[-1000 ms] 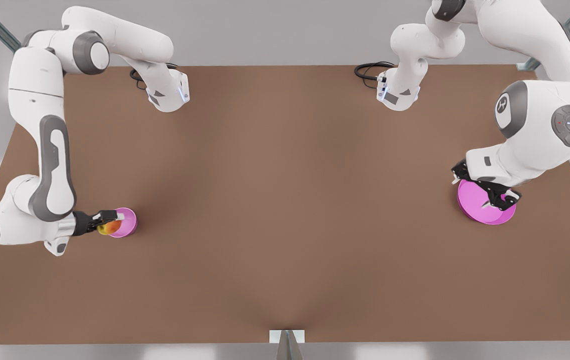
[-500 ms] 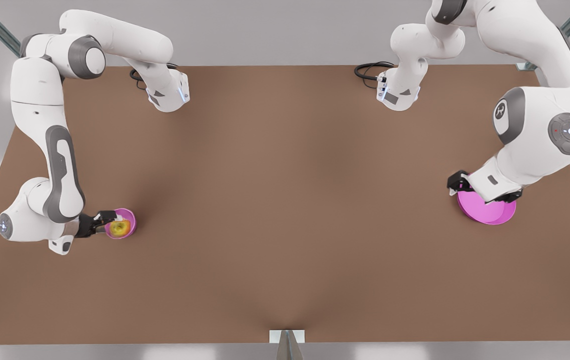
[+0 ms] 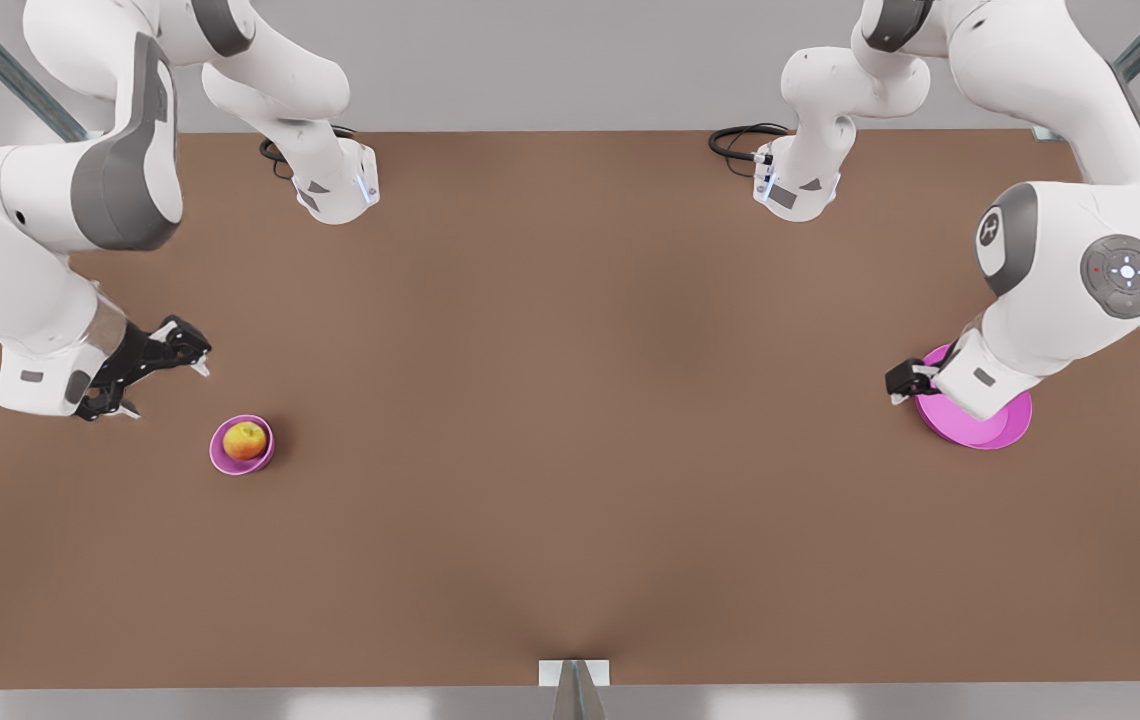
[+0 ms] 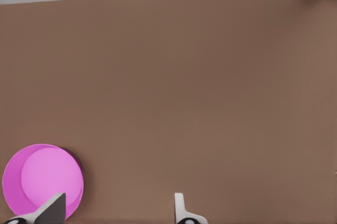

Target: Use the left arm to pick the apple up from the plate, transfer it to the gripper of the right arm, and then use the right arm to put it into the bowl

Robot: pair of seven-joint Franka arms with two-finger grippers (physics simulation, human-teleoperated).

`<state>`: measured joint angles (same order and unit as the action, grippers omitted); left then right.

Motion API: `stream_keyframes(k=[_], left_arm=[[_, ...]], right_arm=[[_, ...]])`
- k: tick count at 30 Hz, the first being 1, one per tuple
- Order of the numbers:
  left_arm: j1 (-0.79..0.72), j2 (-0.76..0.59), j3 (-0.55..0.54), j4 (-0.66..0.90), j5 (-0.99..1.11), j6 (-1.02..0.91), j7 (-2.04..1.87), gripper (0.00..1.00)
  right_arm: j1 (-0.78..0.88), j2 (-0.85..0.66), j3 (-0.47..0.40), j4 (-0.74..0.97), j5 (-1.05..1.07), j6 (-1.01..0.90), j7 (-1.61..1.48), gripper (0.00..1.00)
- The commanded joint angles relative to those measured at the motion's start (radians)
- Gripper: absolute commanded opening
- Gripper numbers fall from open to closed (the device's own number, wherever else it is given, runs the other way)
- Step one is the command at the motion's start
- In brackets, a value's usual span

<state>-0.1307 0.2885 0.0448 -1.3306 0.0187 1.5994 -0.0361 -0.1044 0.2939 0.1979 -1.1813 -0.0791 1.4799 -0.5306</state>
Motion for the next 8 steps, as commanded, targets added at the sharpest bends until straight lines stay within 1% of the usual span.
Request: stream_keyframes(k=[1,2,5,8], left_arm=[[0.000,0.011,0.000,0.001,0.001,0.004,-0.087,1.00],[0.000,0.018,0.000,0.010,0.000,0.004,-0.085,1.00],[0.000,0.024,0.000,0.011,0.001,0.004,-0.087,1.00],[0.000,0.026,0.000,0.011,0.001,0.004,-0.087,1.00]], right_arm=[[0.011,-0.031,-0.058,-0.004,-0.004,-0.089,0.527,1.00],[0.172,-0.050,-0.276,-0.040,0.070,-0.089,0.544,1.00],[0.141,-0.050,-0.255,-0.040,0.065,-0.087,0.544,1.00],[0.164,-0.013,-0.255,-0.038,0.036,-0.070,0.547,1.00]])
